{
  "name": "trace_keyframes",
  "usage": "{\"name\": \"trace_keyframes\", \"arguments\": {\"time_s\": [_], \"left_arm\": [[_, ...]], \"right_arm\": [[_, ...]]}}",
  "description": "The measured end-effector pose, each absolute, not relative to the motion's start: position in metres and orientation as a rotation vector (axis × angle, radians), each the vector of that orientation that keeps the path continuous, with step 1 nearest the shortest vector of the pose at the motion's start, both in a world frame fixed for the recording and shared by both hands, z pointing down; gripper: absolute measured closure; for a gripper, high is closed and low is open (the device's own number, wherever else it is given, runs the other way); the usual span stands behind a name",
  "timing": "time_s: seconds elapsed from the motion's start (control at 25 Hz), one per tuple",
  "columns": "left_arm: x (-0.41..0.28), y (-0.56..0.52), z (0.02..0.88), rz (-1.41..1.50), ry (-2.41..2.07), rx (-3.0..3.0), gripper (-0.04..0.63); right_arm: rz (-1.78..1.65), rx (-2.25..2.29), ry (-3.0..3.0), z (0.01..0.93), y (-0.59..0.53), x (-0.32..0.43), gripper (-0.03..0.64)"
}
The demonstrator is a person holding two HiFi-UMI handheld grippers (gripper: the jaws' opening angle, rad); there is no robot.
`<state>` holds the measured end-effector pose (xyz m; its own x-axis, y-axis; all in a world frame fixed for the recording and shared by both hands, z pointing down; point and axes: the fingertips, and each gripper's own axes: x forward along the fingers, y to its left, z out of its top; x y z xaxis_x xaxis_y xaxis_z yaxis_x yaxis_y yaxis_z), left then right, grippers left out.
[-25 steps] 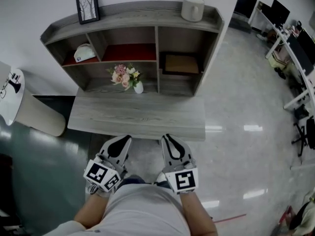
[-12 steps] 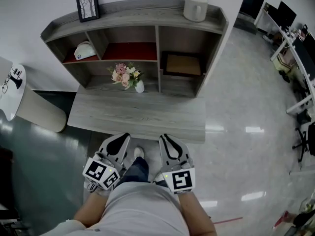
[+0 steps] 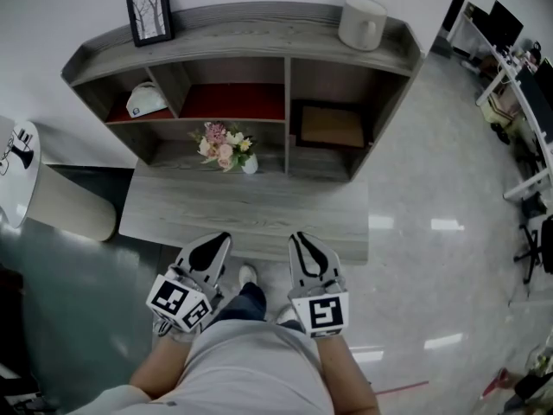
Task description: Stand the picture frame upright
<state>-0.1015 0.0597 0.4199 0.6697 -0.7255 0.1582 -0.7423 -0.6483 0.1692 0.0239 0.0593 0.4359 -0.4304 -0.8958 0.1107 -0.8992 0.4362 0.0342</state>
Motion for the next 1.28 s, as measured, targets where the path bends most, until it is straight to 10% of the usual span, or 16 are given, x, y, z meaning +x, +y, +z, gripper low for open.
{"name": "trace_keyframes", "arguments": {"time_s": [1.28], "left_arm": [[-0.131, -0.117, 0.446, 0.156, -0.698, 2.778, 0.578]], "right_arm": [[0.165, 1.973, -2.244, 0.449, -0.081, -0.012, 0.575]]}}
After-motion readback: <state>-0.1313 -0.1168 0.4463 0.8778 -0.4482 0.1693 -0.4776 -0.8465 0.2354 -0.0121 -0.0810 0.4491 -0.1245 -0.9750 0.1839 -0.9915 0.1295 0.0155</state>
